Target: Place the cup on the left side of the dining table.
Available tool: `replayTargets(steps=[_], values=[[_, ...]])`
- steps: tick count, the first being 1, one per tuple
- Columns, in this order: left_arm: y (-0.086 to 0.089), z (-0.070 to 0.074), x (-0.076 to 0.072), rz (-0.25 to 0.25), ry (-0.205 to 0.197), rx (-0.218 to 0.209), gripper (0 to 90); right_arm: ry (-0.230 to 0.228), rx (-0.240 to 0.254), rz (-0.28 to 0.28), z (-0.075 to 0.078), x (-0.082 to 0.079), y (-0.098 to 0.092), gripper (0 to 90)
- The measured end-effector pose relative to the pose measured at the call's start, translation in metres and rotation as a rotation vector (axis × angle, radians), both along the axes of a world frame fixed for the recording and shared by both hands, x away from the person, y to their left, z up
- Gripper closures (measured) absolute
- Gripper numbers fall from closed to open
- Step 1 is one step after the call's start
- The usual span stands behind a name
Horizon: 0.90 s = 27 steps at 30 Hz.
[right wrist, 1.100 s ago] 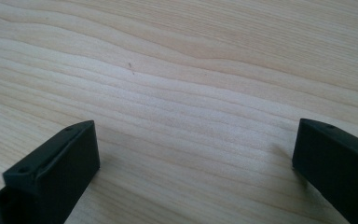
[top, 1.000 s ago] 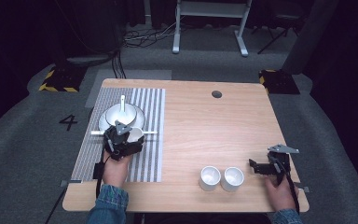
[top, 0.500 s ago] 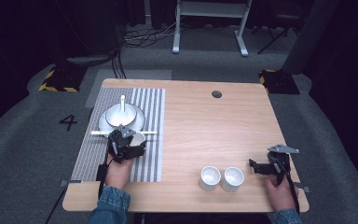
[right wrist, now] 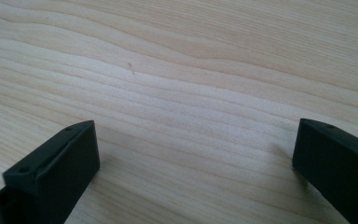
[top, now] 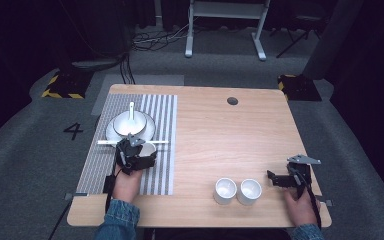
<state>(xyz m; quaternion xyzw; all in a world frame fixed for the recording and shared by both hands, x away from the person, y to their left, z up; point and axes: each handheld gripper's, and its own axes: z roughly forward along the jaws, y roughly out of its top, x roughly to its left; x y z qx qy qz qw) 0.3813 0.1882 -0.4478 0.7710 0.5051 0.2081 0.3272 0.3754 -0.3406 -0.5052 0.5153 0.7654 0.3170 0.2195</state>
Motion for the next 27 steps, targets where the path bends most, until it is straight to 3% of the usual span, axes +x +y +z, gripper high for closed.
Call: replayTargets(steps=[16, 21, 27], values=[[0.001, 0.001, 0.000, 0.008, -0.008, -0.011, 24.4, 0.000, 0.000, 0.000, 0.000, 0.000, 0.000, 0.5], [0.006, 0.006, -0.006, 0.016, -0.025, -0.040, 23.4, 0.000, 0.000, 0.000, 0.000, 0.000, 0.000, 0.5], [0.012, 0.010, -0.013, 0.022, -0.030, -0.036, 23.4, 0.000, 0.000, 0.000, 0.000, 0.000, 0.000, 0.5]])
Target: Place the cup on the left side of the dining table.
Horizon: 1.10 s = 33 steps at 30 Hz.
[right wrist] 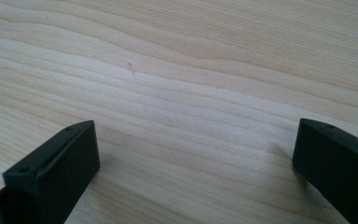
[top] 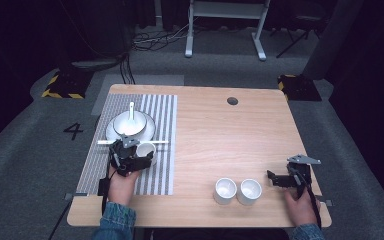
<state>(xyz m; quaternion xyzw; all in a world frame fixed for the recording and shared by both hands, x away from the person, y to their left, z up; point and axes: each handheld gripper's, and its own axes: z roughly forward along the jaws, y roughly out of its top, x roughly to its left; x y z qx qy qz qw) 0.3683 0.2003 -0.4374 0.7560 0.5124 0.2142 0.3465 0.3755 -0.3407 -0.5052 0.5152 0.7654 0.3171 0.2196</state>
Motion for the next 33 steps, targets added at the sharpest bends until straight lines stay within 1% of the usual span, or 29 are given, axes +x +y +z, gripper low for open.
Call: replayTargets(steps=[1, 2, 3, 7, 8, 9, 11, 12, 15, 16, 19, 21, 22, 23, 27, 29, 30, 31, 32, 33], values=[[0.003, 0.002, -0.004, 0.003, -0.005, -0.004, 23.4, 0.000, 0.000, 0.000, 0.000, 0.000, 0.000, 0.5], [0.003, 0.002, -0.004, 0.003, -0.005, -0.004, 23.5, 0.000, 0.000, 0.000, 0.000, 0.000, 0.000, 0.5], [0.006, 0.005, -0.009, 0.003, -0.010, -0.006, 23.5, 0.000, 0.000, 0.000, 0.000, 0.000, 0.000, 0.5], [0.011, 0.009, -0.019, -0.005, -0.010, -0.025, 23.7, 0.000, 0.000, 0.000, 0.000, 0.000, 0.000, 0.5], [0.011, 0.009, -0.019, -0.005, -0.010, -0.025, 23.8, 0.000, 0.000, 0.000, 0.000, 0.000, 0.000, 0.5], [0.012, 0.011, -0.024, -0.016, -0.008, -0.028, 23.9, 0.000, 0.000, 0.000, 0.000, 0.000, 0.000, 0.5], [0.013, 0.013, -0.029, -0.022, -0.006, -0.025, 23.9, 0.000, 0.000, 0.000, 0.000, 0.000, 0.000, 0.5], [0.013, 0.013, -0.029, -0.022, -0.006, -0.025, 24.0, 0.000, 0.000, -0.001, 0.000, 0.000, 0.000, 0.5], [0.014, 0.017, -0.039, -0.031, -0.004, -0.021, 24.0, 0.000, 0.000, -0.002, 0.000, 0.000, 0.000, 0.5], [0.014, 0.017, -0.039, -0.031, -0.004, -0.021, 24.0, 0.000, 0.000, -0.002, 0.000, 0.000, 0.000, 0.5], [0.016, 0.018, -0.045, -0.043, 0.005, -0.016, 24.0, 0.000, 0.000, -0.001, 0.000, 0.000, 0.000, 0.5], [0.017, 0.018, -0.052, -0.048, 0.012, -0.012, 24.0, 0.000, -0.001, -0.001, 0.000, 0.000, 0.000, 0.5], [0.017, 0.018, -0.052, -0.048, 0.012, -0.012, 24.0, 0.000, 0.000, -0.001, 0.000, 0.000, 0.000, 0.5], [0.019, 0.019, -0.056, -0.054, 0.017, -0.009, 24.0, 0.000, -0.001, -0.001, 0.000, 0.000, 0.000, 0.5], [0.025, 0.019, -0.067, -0.053, 0.021, -0.003, 23.9, 0.000, 0.000, -0.001, 0.000, 0.000, 0.000, 0.5], [0.027, 0.019, -0.069, -0.053, 0.023, -0.005, 23.9, 0.000, 0.000, -0.001, 0.000, 0.000, 0.000, 0.5], [0.031, 0.019, -0.073, -0.052, 0.025, -0.011, 23.9, 0.000, 0.000, -0.001, 0.000, 0.000, 0.000, 0.5], [0.031, 0.019, -0.073, -0.052, 0.025, -0.011, 23.9, 0.000, -0.001, -0.001, 0.000, 0.000, 0.000, 0.5], [0.034, 0.019, -0.077, -0.052, 0.026, -0.009, 23.9, 0.000, 0.000, -0.001, 0.000, 0.000, 0.000, 0.5], [0.034, 0.019, -0.077, -0.052, 0.026, -0.009, 23.8, 0.000, -0.001, -0.001, 0.000, 0.000, 0.000, 0.5]])
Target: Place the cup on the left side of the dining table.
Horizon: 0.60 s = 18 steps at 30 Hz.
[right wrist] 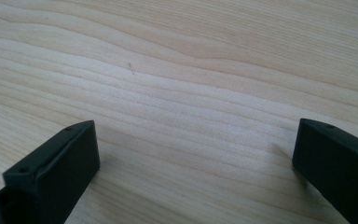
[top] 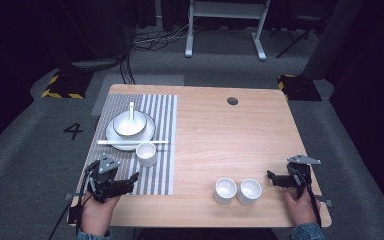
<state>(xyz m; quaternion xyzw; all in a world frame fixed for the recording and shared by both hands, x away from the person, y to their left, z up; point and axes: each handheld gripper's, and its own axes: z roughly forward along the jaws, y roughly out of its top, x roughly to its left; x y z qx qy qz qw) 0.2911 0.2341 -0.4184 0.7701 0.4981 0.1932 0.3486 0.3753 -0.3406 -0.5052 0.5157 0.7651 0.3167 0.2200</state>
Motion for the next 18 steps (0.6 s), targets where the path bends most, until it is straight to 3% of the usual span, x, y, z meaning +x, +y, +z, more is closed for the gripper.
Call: replayTargets(steps=[8, 10, 13, 18], values=[[0.007, -0.004, -0.016, -0.018, -0.003, -0.007, 23.5, 0.000, 0.000, 0.000, 0.000, 0.000, 0.000, 0.5], [0.007, -0.005, -0.019, -0.037, 0.004, 0.001, 23.3, 0.000, 0.000, 0.000, 0.000, 0.000, 0.000, 0.5], [0.005, -0.012, -0.022, -0.063, 0.029, 0.053, 23.2, 0.000, 0.000, 0.000, 0.000, 0.000, 0.000, 0.5], [0.009, -0.021, -0.026, -0.072, 0.047, 0.065, 23.1, 0.000, 0.000, 0.000, 0.000, 0.000, 0.000, 0.5]])
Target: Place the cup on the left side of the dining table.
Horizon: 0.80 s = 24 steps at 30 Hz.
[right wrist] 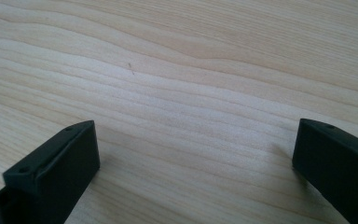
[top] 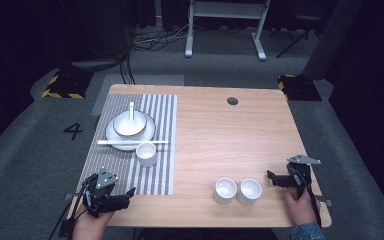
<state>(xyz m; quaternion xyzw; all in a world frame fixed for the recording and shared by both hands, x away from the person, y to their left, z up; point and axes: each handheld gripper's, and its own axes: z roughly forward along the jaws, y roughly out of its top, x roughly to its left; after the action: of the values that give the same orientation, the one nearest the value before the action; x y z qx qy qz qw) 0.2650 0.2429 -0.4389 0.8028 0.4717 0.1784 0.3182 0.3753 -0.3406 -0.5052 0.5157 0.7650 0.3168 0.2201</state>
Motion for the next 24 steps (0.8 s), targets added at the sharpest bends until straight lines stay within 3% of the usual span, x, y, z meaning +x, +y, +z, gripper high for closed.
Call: replayTargets(steps=[9, 13, 18, 24], values=[[0.015, -0.022, -0.004, 0.005, 0.036, -0.018, 22.1, 0.000, 0.000, 0.000, 0.000, 0.000, 0.000, 0.5], [0.019, -0.031, -0.002, 0.010, 0.051, -0.005, 22.0, 0.000, 0.000, 0.000, 0.000, 0.000, 0.000, 0.5], [0.017, -0.042, -0.001, 0.009, 0.080, 0.045, 21.6, 0.000, 0.000, 0.000, 0.000, 0.000, 0.000, 0.5], [0.016, -0.050, 0.002, 0.015, 0.117, 0.042, 20.6, 0.001, 0.001, 0.000, 0.000, 0.000, 0.000, 0.5]])
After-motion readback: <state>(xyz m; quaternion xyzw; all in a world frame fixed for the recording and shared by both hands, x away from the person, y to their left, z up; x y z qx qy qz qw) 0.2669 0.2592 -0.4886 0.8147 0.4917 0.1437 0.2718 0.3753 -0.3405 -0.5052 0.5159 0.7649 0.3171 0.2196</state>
